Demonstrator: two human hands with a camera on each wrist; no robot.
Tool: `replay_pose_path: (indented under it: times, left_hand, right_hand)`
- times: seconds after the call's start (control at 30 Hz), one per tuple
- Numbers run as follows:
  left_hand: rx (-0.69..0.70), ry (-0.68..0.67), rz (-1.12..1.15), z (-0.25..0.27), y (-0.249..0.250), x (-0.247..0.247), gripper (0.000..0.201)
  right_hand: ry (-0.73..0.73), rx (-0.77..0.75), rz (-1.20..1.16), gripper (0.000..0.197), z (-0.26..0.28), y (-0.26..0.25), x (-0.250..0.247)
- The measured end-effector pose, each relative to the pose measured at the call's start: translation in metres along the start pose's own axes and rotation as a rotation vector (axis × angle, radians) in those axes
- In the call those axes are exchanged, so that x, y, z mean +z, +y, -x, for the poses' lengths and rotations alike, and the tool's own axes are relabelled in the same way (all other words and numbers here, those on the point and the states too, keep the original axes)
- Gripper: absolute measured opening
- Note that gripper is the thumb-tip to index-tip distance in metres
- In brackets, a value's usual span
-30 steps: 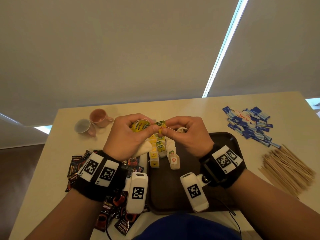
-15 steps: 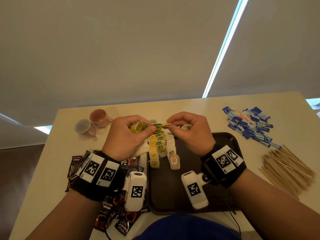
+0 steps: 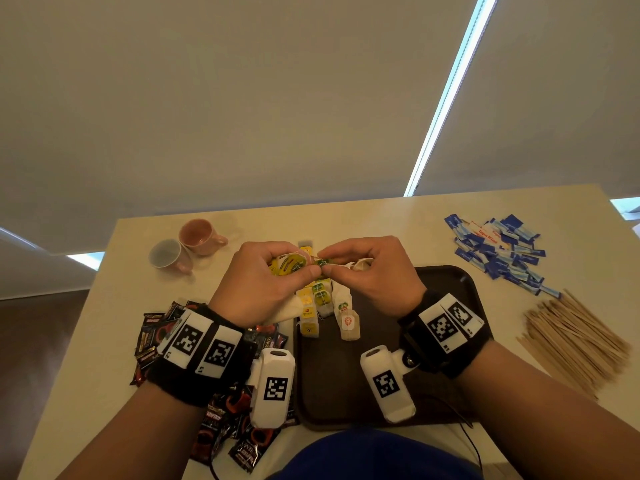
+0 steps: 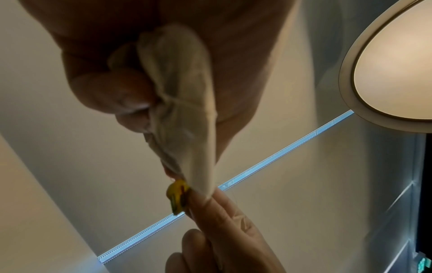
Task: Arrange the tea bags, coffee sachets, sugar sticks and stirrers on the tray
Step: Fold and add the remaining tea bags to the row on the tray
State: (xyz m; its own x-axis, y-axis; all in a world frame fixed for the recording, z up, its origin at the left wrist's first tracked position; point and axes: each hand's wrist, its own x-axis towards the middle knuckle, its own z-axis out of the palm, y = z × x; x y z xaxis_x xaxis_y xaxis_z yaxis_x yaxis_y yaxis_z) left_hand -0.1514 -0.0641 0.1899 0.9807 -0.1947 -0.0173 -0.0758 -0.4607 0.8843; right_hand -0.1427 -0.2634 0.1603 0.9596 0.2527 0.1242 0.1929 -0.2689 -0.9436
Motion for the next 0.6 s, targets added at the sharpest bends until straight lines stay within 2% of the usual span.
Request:
replay_pose_path:
  times: [0.13, 0.23, 0.33, 0.43, 0.5, 0.6]
  left_hand:
    - [0.007, 0.067, -0.006, 0.0012, -0.0048, -0.0013, 0.007]
    - [-0.003, 0.108, 0.055, 0.0023, -0.0048, -0.0024, 0.012]
    - [0.011, 0.132, 0.083, 0.0029, -0.0010, -0.0014, 0.016]
    - [-0.013, 0.166, 0.117, 0.0026, 0.0000, -0.0012, 0.030]
    - [-0.026, 0.196, 0.125, 0.0037, -0.0008, -0.0024, 0.042]
    - [-0.026, 0.214, 0.126, 0.0047, -0.0020, -0.0046, 0.034]
  right_hand:
    - [-0.007, 0.019, 0.033, 0.021, 0.0006, 0.0005, -0.0011]
    - [-0.011, 0.048, 0.017, 0.035, 0.0005, 0.0007, -0.0042]
    - [0.025, 0.018, 0.050, 0.038, -0.0003, 0.0010, -0.0070]
    - [0.020, 0.036, 0.004, 0.044, -0.0015, -0.0015, -0.0061]
    - [-0.006, 0.110, -0.125, 0.042, -0.0029, -0.0043, -0.0061]
    - [-0.033, 0.303, -0.503, 0.036, -0.0039, -0.0080, -0.0083]
